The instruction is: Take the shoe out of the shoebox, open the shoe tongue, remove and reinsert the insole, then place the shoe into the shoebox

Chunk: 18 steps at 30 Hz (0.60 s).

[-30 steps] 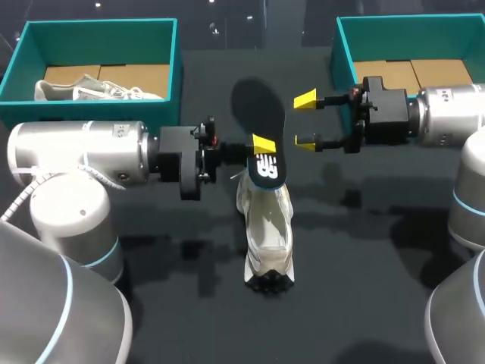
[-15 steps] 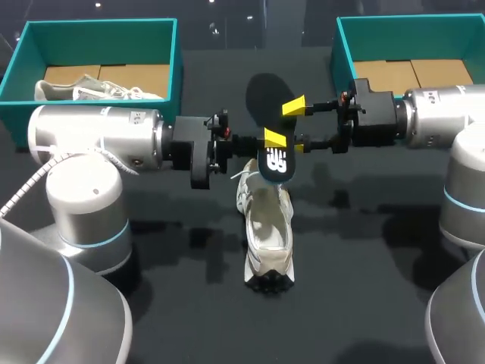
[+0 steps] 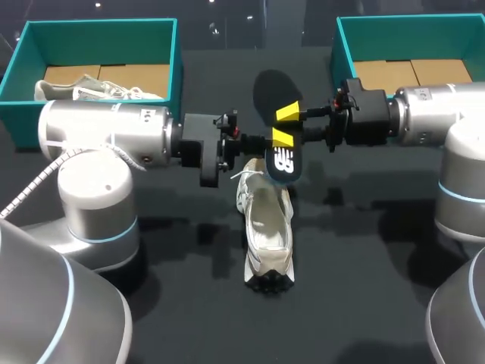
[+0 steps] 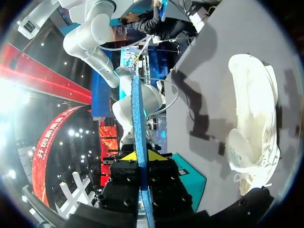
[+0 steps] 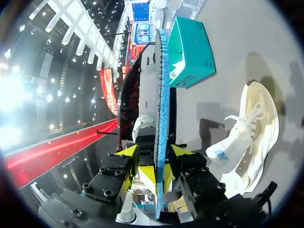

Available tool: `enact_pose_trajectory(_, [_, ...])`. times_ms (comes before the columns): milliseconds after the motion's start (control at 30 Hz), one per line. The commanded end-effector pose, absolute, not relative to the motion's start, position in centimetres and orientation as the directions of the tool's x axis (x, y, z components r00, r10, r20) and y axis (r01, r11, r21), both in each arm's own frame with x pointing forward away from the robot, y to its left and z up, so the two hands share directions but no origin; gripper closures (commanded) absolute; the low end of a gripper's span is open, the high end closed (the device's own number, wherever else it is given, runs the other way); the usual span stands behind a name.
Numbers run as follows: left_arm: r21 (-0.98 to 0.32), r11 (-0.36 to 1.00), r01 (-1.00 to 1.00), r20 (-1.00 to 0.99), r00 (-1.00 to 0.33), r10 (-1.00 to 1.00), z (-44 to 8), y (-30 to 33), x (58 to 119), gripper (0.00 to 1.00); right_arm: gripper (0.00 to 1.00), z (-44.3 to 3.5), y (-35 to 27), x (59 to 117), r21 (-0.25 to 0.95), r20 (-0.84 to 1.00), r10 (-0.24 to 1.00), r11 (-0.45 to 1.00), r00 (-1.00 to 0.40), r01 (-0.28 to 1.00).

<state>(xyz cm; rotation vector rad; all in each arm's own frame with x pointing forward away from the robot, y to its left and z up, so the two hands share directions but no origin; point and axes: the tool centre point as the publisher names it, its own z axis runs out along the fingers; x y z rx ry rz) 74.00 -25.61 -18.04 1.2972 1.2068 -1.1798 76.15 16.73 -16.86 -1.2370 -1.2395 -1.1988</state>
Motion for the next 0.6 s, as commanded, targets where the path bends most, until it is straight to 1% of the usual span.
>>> enact_pose_trajectory(33, [0.042, -0.031, 0.999, -0.998, 0.043, 0.054, -18.24, -26.19, 74.20, 1.00, 0.68, -17.05, 16.98, 76.20, 0.003, 0.999, 0.035, -0.001, -0.003, 1.000])
enact_pose_trajectory(133, [0.047, -0.025, 0.999, -0.997, 0.049, 0.055, -18.35, -26.34, 74.24, 1.00, 0.71, -17.09, 16.98, 76.11, 0.000, 0.999, 0.032, -0.005, 0.000, 1.000])
enact_pose_trajectory(233, [0.051, -0.025, 0.998, -0.997, 0.052, 0.057, -18.53, -26.49, 74.16, 1.00, 0.77, -17.11, 16.89, 76.03, 0.000, 1.000, 0.029, -0.010, 0.001, 1.000])
enact_pose_trajectory(433, [0.045, -0.024, 0.999, -0.997, 0.046, 0.061, -18.93, -26.67, 74.03, 1.00, 0.82, -17.13, 16.85, 76.00, 0.008, 1.000, 0.026, -0.012, -0.008, 1.000])
enact_pose_trajectory(467, [0.043, -0.022, 0.999, -0.997, 0.045, 0.061, -18.99, -26.68, 74.00, 1.00, 0.85, -17.16, 16.84, 75.99, 0.009, 1.000, 0.026, -0.012, -0.009, 1.000])
enact_pose_trajectory(500, [0.042, -0.021, 0.999, -0.997, 0.043, 0.061, -19.02, -26.69, 73.98, 1.00, 0.91, -17.20, 16.84, 76.00, 0.009, 1.000, 0.026, -0.013, -0.008, 1.000])
enact_pose_trajectory(533, [0.040, -0.020, 0.999, -0.997, 0.041, 0.060, -19.05, -26.70, 73.96, 1.00, 1.00, -17.25, 16.84, 76.01, 0.008, 1.000, 0.026, -0.013, -0.008, 1.000])
enact_pose_trajectory(600, [0.038, -0.019, 0.999, -0.998, 0.039, 0.059, -19.09, -26.71, 73.90, 1.00, 1.00, -17.34, 16.86, 76.04, 0.007, 1.000, 0.025, -0.011, -0.006, 1.000])
